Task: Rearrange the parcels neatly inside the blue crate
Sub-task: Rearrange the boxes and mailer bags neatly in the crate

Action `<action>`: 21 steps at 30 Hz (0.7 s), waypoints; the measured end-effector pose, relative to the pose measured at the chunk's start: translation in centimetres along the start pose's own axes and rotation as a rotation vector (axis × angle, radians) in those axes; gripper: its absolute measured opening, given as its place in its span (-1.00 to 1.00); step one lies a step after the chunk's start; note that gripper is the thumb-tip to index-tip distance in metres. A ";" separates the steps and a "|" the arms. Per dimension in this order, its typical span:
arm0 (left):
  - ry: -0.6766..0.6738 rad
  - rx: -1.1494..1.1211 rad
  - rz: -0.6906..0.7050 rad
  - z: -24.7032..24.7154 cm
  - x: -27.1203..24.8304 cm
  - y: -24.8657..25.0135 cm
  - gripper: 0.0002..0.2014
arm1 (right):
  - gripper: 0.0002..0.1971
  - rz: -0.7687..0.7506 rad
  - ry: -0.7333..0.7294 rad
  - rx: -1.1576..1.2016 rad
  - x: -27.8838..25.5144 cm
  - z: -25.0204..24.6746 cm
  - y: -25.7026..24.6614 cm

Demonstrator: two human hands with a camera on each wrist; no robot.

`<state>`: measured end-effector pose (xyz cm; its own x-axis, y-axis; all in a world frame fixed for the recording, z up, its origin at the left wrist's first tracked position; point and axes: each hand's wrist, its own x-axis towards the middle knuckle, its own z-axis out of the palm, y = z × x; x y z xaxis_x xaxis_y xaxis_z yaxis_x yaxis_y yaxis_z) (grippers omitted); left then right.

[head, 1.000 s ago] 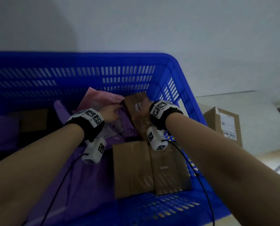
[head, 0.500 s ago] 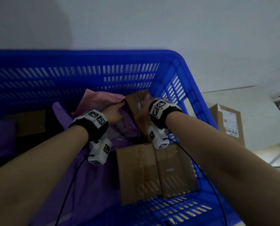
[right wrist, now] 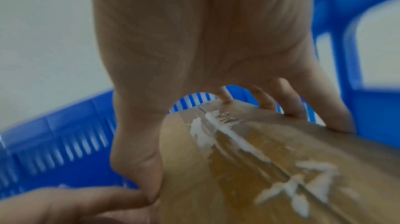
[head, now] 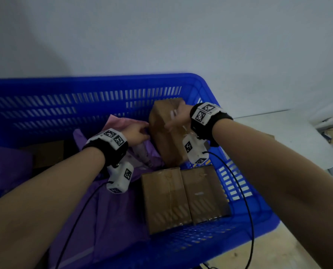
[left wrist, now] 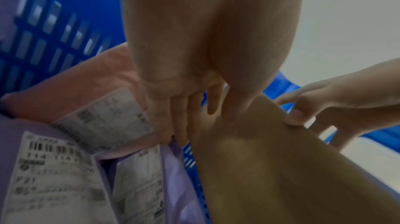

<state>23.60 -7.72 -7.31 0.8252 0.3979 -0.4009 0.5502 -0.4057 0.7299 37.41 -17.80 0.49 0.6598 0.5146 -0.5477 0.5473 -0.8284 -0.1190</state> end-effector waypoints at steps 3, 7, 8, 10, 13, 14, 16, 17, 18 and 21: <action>0.072 -0.065 0.018 -0.7 -0.9 0.8 -0.60 | 0.21 -0.023 0.022 0.060 -1.6 -2.0 0.1; 0.192 -0.106 -0.038 -1.9 -2.5 1.5 -0.54 | 0.08 -0.077 0.082 0.014 -4.0 -4.2 0.9; 0.210 -0.086 -0.049 -2.2 -2.8 1.7 -0.50 | 0.04 -0.097 0.088 0.030 -4.5 -4.6 1.1; 0.230 -0.054 -0.057 -2.6 -3.5 1.9 -0.45 | -0.08 -0.126 0.076 0.114 -5.8 -5.2 1.5; 0.234 -0.209 -0.058 -2.9 -4.5 2.4 -0.42 | -0.43 -0.145 0.020 0.349 -7.1 -5.4 2.0; 0.241 -0.267 -0.054 -2.9 -5.0 2.7 -0.41 | -0.46 -0.147 0.003 0.394 -7.4 -5.3 2.0; 0.266 -0.328 -0.048 -3.0 -5.8 3.1 -0.39 | -0.42 -0.156 -0.038 0.482 -7.9 -5.1 2.0; 0.291 -0.325 -0.047 -3.1 -6.2 3.3 -0.38 | -0.43 -0.166 -0.062 0.561 -8.1 -4.9 1.9; 0.311 -0.311 -0.043 -3.2 -6.6 3.5 -0.38 | -0.47 -0.179 -0.085 0.661 -8.2 -4.8 1.9; 0.315 -0.359 -0.031 -3.7 -8.0 3.7 -0.43 | -0.48 -0.192 -0.168 0.838 -8.8 -4.5 2.1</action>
<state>18.52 -9.37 0.64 0.6997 0.6577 -0.2788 0.4493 -0.1017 0.8876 35.04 -23.11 8.77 0.4748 0.6768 -0.5626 0.0387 -0.6547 -0.7549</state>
